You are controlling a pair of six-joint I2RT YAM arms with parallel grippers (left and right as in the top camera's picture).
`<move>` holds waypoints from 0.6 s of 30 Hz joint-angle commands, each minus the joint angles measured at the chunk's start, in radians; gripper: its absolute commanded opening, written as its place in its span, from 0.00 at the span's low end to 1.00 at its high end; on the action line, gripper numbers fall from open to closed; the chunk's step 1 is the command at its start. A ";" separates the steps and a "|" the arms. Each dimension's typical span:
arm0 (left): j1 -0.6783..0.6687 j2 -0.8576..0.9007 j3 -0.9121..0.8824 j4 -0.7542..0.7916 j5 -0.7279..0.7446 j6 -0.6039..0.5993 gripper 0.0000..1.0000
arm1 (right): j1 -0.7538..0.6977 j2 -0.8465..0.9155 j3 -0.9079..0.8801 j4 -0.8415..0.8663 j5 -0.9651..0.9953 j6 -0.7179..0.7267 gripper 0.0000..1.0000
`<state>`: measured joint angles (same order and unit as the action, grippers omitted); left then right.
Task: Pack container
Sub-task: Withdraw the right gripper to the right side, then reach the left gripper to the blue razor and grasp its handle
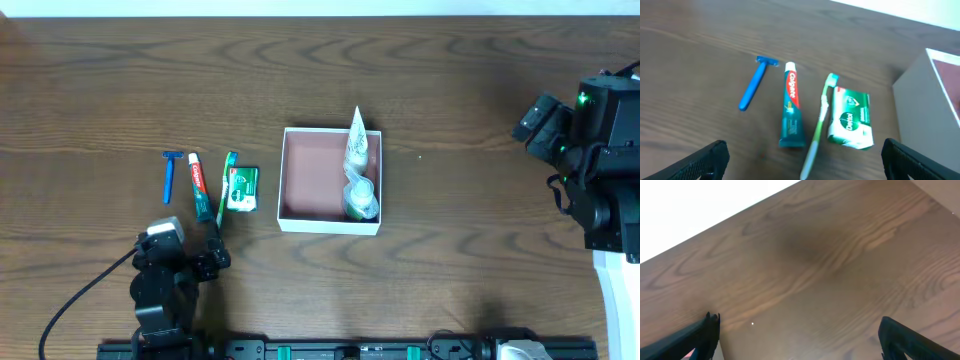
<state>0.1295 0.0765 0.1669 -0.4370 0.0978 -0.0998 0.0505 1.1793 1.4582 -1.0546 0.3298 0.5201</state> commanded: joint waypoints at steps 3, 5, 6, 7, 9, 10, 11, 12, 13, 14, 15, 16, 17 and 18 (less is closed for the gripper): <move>0.005 0.090 0.136 -0.003 0.033 -0.010 0.98 | -0.007 0.005 0.003 -0.003 0.003 0.018 0.99; 0.005 0.187 0.214 -0.019 0.029 -0.010 0.98 | -0.007 0.005 0.003 -0.004 0.003 0.018 0.99; 0.005 0.255 0.264 -0.027 0.029 -0.010 0.98 | -0.007 0.005 0.003 -0.004 0.003 0.018 0.99; 0.005 0.323 0.313 -0.036 0.029 -0.010 0.98 | -0.007 0.005 0.003 -0.004 0.003 0.018 0.99; 0.005 0.482 0.426 -0.069 0.029 -0.009 0.98 | -0.007 0.005 0.003 -0.004 0.003 0.018 0.99; 0.005 0.561 0.485 -0.093 0.029 -0.007 0.98 | -0.007 0.005 0.003 -0.004 0.003 0.018 0.99; 0.006 0.652 0.556 -0.124 0.030 0.000 0.98 | -0.007 0.005 0.003 -0.004 0.003 0.018 0.99; 0.010 0.741 0.627 -0.156 0.030 0.016 0.98 | -0.007 0.005 0.003 -0.004 0.003 0.018 0.99; 0.016 0.815 0.686 -0.186 0.030 0.036 0.98 | -0.007 0.005 0.003 -0.004 0.003 0.018 0.99; 0.024 0.887 0.744 -0.216 0.030 0.063 0.98 | -0.007 0.005 0.003 -0.004 0.003 0.018 0.99; 0.037 0.982 0.819 -0.256 0.030 0.106 0.98 | -0.007 0.005 0.003 -0.004 0.003 0.018 0.99; 0.047 1.038 0.863 -0.277 0.030 0.133 0.98 | -0.007 0.005 0.003 -0.004 0.003 0.018 0.99; 0.060 1.100 0.909 -0.294 0.029 0.167 0.98 | -0.007 0.005 0.003 -0.004 0.003 0.018 0.99; 0.074 1.167 0.953 -0.304 0.028 0.213 0.98 | -0.007 0.005 0.003 -0.004 0.003 0.018 0.99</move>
<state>0.1696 1.1065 1.0161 -0.7105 0.1280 -0.0200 0.0505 1.1839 1.4578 -1.0580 0.3286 0.5205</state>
